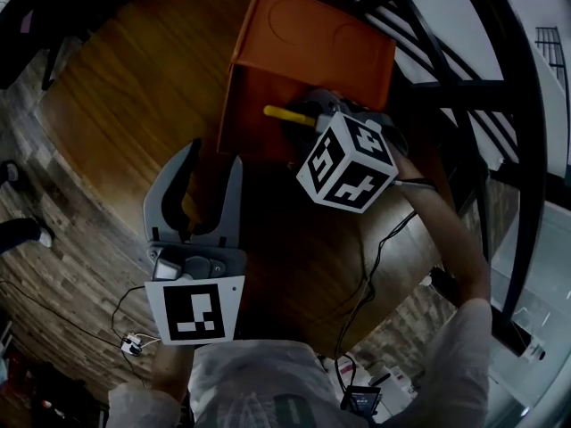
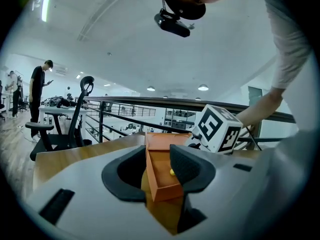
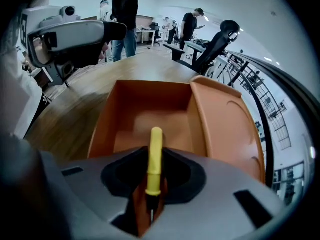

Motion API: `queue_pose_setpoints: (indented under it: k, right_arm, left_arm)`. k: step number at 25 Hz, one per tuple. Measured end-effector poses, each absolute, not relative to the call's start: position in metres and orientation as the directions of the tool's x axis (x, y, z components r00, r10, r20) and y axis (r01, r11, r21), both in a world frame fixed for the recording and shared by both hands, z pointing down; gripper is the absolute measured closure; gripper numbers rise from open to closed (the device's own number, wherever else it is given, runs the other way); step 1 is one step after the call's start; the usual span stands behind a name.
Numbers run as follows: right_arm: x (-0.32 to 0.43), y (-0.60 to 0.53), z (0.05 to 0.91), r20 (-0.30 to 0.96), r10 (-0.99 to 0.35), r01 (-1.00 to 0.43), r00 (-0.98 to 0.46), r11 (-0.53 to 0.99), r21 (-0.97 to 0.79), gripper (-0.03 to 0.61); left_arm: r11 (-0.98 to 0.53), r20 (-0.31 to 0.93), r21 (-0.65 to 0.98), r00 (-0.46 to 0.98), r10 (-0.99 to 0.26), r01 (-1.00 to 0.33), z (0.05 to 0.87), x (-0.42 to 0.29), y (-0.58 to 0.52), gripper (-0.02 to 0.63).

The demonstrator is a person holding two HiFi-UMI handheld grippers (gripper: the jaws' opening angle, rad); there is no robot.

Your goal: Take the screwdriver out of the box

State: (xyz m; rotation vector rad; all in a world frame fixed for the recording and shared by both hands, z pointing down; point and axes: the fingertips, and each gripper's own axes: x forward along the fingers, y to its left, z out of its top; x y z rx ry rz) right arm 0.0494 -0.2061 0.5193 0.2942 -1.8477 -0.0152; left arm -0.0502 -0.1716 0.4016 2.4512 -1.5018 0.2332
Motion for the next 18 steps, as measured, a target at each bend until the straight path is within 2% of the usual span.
queue_pose_setpoints:
  k: [8,18]
  right_arm:
    - [0.0504,-0.2002,0.5211,0.948,-0.216,-0.16,-0.235,0.97,0.182,0.499]
    - [0.0469,-0.2039,0.524,0.945,-0.235,-0.186,-0.227,0.963,0.195,0.503]
  left_arm:
    - [-0.433,0.281,0.151,0.459,-0.843,-0.889,0.4095,-0.0482,-0.1688,0.471]
    - [-0.434,0.276,0.148,0.459,-0.845,-0.889,0.4073,-0.0532,-0.1732,0.471]
